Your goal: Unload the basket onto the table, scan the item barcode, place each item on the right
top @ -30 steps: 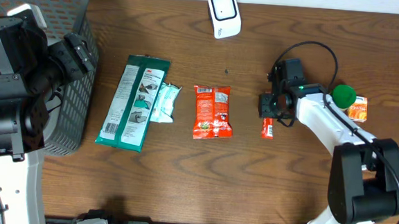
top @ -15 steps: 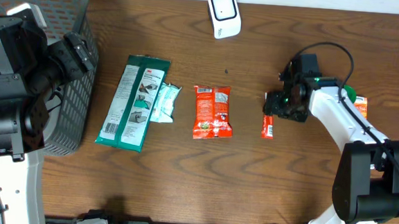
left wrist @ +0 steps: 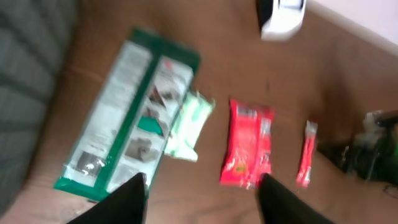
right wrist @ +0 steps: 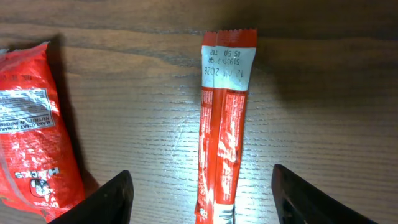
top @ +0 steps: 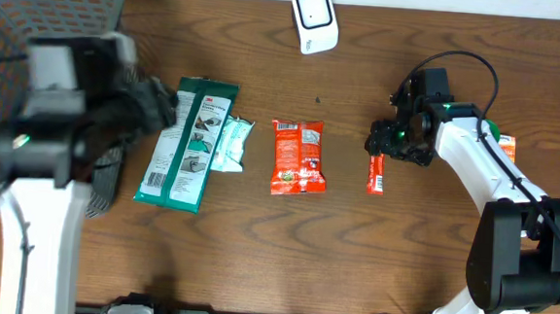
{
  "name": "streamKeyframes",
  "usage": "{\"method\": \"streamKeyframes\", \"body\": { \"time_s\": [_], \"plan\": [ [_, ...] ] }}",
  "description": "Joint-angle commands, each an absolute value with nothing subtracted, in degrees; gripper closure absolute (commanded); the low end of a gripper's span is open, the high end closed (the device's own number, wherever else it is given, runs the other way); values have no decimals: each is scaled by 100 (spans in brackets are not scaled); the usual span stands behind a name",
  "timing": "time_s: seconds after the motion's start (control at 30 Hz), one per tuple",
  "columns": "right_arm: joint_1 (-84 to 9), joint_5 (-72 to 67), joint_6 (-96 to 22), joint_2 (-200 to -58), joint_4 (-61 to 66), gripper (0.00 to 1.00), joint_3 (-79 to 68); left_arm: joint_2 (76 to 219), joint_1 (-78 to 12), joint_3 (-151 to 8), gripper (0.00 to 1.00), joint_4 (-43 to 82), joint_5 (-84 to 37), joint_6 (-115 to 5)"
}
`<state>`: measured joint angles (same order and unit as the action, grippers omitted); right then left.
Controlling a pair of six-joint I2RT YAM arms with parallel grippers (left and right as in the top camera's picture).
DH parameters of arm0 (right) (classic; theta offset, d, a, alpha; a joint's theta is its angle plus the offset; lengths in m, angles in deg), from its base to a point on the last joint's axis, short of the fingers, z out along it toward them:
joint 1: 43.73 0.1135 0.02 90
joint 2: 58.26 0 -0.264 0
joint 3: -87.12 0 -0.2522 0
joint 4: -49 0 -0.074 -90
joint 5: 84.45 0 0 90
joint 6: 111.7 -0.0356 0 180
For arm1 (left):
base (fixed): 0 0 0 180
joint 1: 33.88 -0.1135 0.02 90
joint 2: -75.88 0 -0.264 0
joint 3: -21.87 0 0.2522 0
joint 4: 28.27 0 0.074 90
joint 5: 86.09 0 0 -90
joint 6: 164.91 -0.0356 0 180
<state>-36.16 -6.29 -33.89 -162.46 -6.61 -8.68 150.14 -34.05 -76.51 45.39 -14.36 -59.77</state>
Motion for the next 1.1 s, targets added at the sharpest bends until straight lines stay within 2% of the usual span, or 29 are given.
{"method": "streamKeyframes", "body": {
  "time_s": [0.0, 0.13, 0.3, 0.57, 0.73, 0.87, 0.9, 1.07],
  "plan": [
    [-3688, -673, -3306, -16255, -626, 36, -798, 15394, -3035, -7445, 47, 4565, -1641, -6008],
    [-3682, -585, -3374, -16340, -573, 39, -816, 15908, -2677, -7382, 46, 4567, -1641, -6008],
    [-3623, -496, -3367, -16642, -228, 41, -918, 16542, -2292, -7382, 36, 4565, -1641, -6008],
    [-3614, -301, -3369, -17110, 596, 45, -921, 16894, -1988, -7380, 33, 4567, -1490, -6030],
    [-3572, -288, -3387, -17481, 686, 56, -921, 16896, -1966, -7380, 32, 4567, -1422, -6030],
    [-3566, -290, -3387, -17436, 712, 88, -848, 16896, -1966, -7380, 31, 4565, -1422, -6030],
    [-3566, -288, -3385, -17374, 697, 98, -809, 16896, -1966, -7380, 28, 4565, -1422, -6030],
    [-3555, -303, -3216, -16684, 646, 99, -685, 16896, -1966, -7380, 27, 4563, -1422, -6030]
  ]
}}
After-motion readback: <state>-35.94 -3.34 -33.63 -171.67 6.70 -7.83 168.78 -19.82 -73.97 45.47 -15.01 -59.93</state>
